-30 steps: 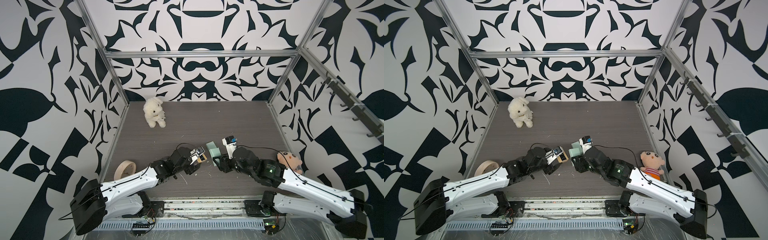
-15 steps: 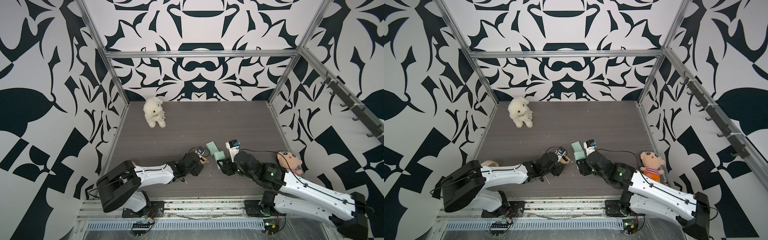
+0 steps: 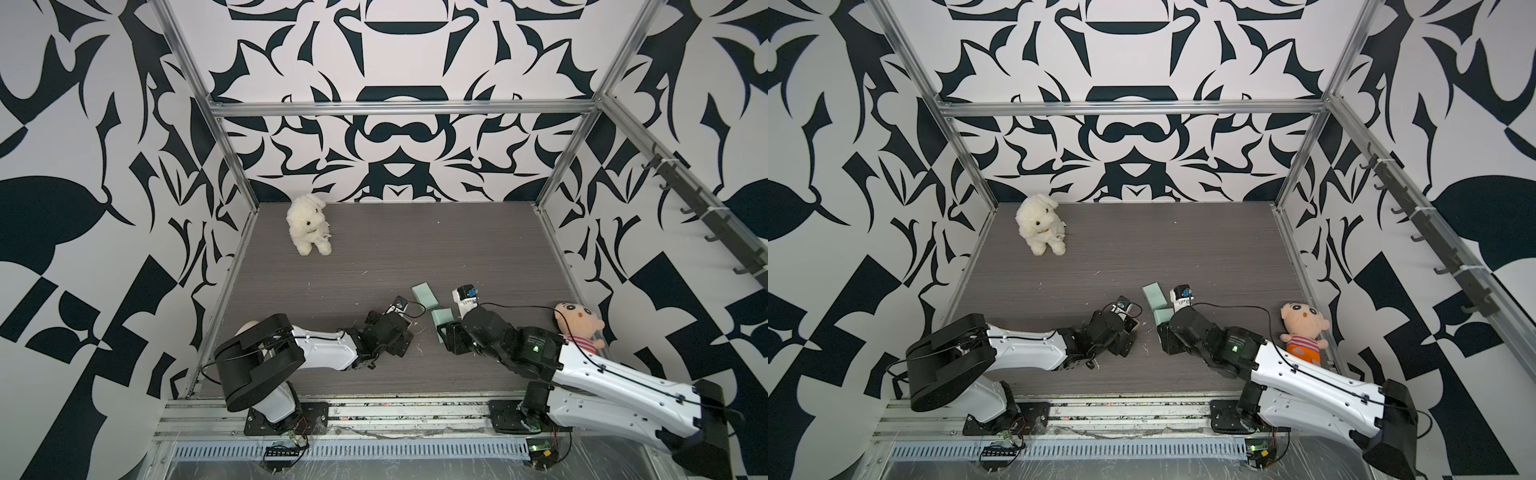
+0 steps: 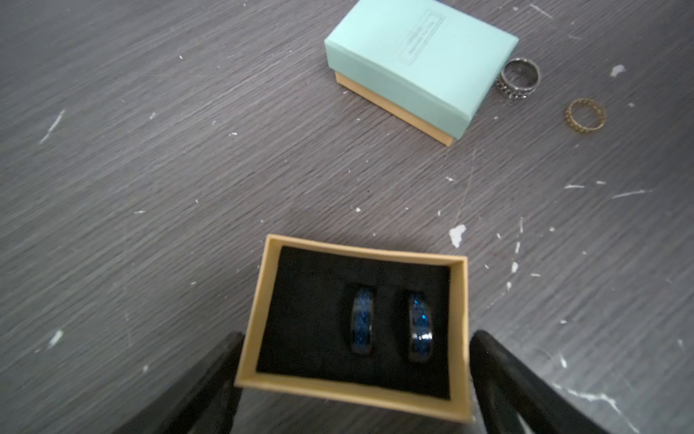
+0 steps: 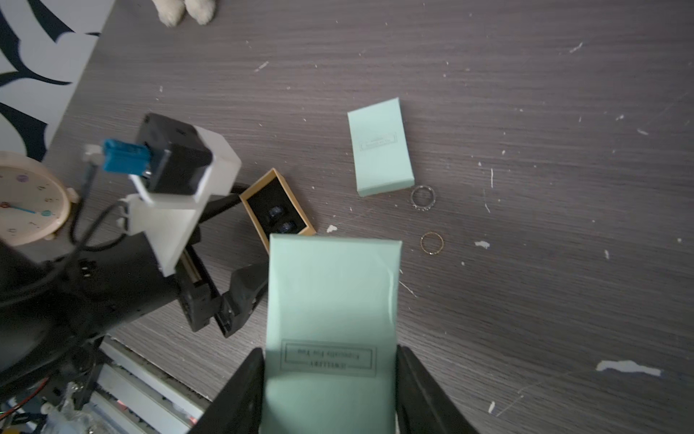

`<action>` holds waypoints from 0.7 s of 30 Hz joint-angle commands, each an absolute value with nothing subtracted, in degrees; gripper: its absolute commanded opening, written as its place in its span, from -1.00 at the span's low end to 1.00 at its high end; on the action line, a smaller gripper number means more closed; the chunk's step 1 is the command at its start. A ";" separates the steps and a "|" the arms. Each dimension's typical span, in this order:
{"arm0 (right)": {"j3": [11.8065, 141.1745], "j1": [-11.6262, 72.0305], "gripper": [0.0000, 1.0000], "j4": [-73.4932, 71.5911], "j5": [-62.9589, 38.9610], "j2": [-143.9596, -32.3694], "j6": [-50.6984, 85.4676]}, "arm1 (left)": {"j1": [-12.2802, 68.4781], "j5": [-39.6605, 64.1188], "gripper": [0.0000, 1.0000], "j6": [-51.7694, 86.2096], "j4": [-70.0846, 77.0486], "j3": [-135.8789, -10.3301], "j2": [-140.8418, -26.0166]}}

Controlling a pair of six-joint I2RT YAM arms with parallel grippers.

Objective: Take the rings out of the lift-off lid box
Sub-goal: Place the jewelry box at the center of the board.

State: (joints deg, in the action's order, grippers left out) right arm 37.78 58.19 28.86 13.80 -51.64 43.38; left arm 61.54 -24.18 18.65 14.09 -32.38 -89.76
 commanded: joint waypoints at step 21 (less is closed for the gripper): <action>34.78 58.09 0.15 20.83 14.47 -72.15 51.06 | 55.87 -36.72 0.99 32.09 -21.80 -44.02 -52.82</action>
